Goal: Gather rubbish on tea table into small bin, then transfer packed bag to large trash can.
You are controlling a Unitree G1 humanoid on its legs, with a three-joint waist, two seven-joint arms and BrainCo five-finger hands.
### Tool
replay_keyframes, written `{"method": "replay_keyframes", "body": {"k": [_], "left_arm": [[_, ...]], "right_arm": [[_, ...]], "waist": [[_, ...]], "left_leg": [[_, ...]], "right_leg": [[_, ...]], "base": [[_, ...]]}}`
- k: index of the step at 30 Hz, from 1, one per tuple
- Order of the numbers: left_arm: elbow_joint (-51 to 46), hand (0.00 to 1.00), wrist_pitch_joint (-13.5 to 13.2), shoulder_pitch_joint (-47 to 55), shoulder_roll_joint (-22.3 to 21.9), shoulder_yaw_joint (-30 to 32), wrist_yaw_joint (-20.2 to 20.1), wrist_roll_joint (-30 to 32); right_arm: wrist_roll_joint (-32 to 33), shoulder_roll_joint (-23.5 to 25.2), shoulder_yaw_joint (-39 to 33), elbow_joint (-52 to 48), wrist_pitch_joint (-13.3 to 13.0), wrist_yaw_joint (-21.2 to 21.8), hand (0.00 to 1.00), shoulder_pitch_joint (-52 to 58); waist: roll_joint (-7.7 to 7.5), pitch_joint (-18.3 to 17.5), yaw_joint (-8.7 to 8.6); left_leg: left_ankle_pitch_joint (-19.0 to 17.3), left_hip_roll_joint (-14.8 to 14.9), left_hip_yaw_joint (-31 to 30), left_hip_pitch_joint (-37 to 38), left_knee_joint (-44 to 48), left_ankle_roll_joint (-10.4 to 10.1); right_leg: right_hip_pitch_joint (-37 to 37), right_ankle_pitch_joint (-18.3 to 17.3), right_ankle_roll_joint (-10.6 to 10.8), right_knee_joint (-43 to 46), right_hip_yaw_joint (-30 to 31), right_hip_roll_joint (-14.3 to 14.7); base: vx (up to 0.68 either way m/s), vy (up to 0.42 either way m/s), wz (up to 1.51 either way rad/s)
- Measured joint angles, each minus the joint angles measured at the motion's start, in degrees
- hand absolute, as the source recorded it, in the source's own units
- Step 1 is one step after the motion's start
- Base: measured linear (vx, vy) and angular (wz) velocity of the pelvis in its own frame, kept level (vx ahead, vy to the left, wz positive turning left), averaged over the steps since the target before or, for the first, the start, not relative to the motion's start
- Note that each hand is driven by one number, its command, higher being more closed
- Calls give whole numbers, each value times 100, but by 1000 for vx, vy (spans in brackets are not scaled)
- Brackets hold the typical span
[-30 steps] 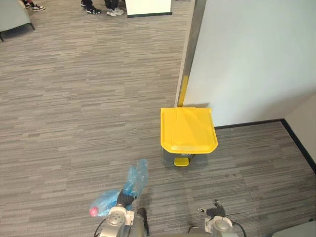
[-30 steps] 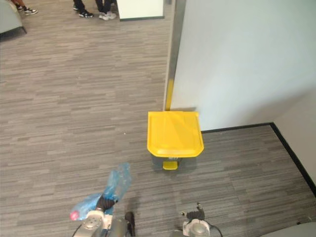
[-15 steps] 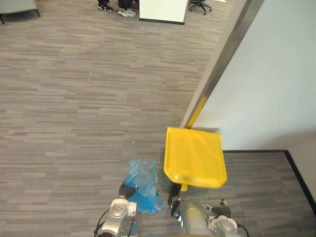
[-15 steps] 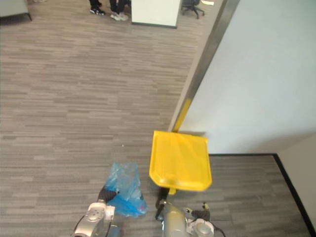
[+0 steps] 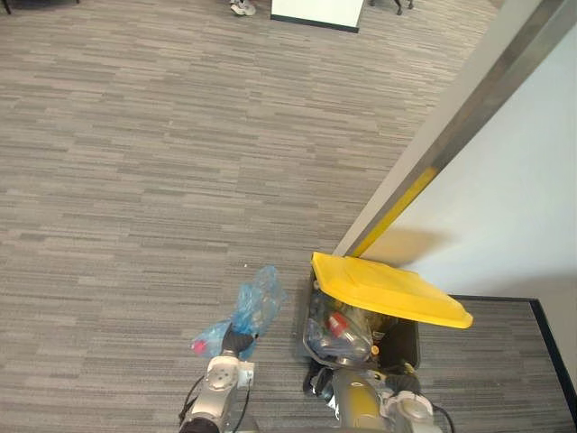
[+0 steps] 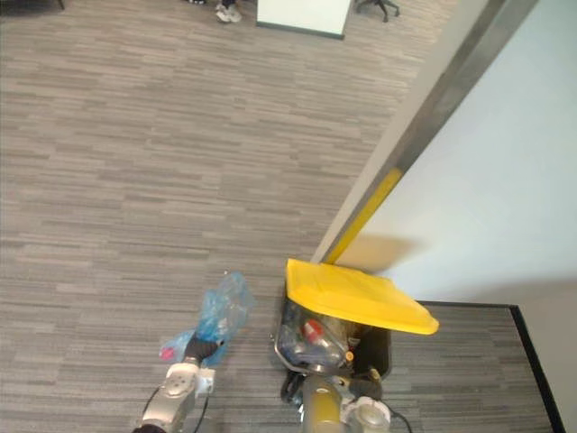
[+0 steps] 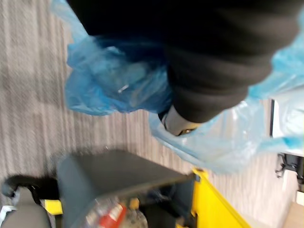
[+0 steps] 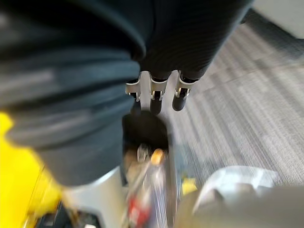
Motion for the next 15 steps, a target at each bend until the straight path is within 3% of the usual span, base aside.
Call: {"method": "replay_keyframes", "body": {"k": [3,6,10,15], "left_arm": [[-361,100,-3,-48,157,2,-16,-23],[-699,100,-72,-246,198,26,25,-230],[-1113,100,-290,-319,275,51,51,-524],[-1337,100,-332,-396,344,20,50,-849]], "right_arm": [[236,-112,499,-429,-4,28,0,-601],[471,-504,716,-707,-186,-10,0,-1612],[547,-1128,704,-836,-206,-258,0,-2733],[419,-2106,628,-519,-68,-476,0,-3537]], "waist": [[86,55,49],[224,291,119],[206,420,157],[244,709,66]], "left_leg": [[0,-219,-90,-405,-67,0],[1,-322,-97,-601,-56,2],[1,-388,-102,-916,-140,2],[1,-388,-100,-945,-325,3]], "right_leg": [[-433,129,-35,26,24,-216],[-587,208,-70,22,23,-343],[-950,274,-131,9,35,-406],[-1073,310,-187,-18,58,-387]], "base": [[-31,7,13],[-44,-26,13],[-29,-52,7],[32,-50,-5]]}}
